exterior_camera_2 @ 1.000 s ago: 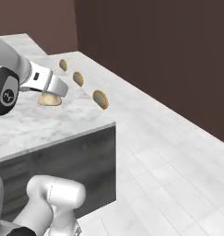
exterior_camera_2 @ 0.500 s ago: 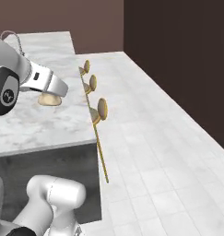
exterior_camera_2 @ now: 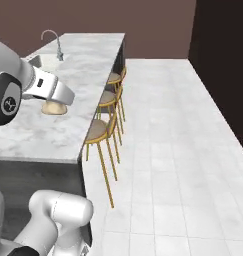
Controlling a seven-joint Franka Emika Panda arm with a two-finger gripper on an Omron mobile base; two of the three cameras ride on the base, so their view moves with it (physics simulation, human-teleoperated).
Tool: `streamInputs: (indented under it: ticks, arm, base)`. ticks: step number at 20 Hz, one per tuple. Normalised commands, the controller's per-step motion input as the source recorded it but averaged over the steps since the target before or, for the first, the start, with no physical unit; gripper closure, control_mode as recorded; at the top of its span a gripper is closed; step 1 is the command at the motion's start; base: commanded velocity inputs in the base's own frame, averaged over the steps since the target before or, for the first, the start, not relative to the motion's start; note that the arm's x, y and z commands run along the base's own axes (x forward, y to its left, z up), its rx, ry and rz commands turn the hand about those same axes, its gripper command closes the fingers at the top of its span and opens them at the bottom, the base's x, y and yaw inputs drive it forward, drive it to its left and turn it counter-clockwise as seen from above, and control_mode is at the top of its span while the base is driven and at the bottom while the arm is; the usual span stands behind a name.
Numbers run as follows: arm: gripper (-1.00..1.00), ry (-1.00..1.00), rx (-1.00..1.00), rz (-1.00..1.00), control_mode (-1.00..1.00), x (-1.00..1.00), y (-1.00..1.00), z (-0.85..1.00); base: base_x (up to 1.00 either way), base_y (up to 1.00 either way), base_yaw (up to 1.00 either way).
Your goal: Get the candle and the beer from the cabinet and move them to the dining counter.
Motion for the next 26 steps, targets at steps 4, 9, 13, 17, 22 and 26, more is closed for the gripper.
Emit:
streamInputs:
  ticks: [4,9,13,17,22,26]
  arm:
    - [1.00,0.00,0.00,0.00,1.00,0.00,0.00,0.00]
    - [1.00,0.00,0.00,0.00,1.00,0.00,0.00,0.00]
    - [1.00,0.00,0.00,0.00,1.00,0.00,0.00,0.00]
    - [1.00,0.00,0.00,0.00,1.00,0.00,0.00,0.00]
    - [1.00,0.00,0.00,0.00,1.00,0.00,0.00,0.00]
    - [1.00,0.00,0.00,0.00,1.00,0.00,0.00,0.00]
  base:
    - [0.50,-0.79,0.54]
    - [0.51,-0.79,0.55]
    - [0.53,-0.75,0.57]
    - [0.57,-0.71,0.59]
    - [0.60,-0.72,0.58]
    - [0.63,-0.74,0.57]
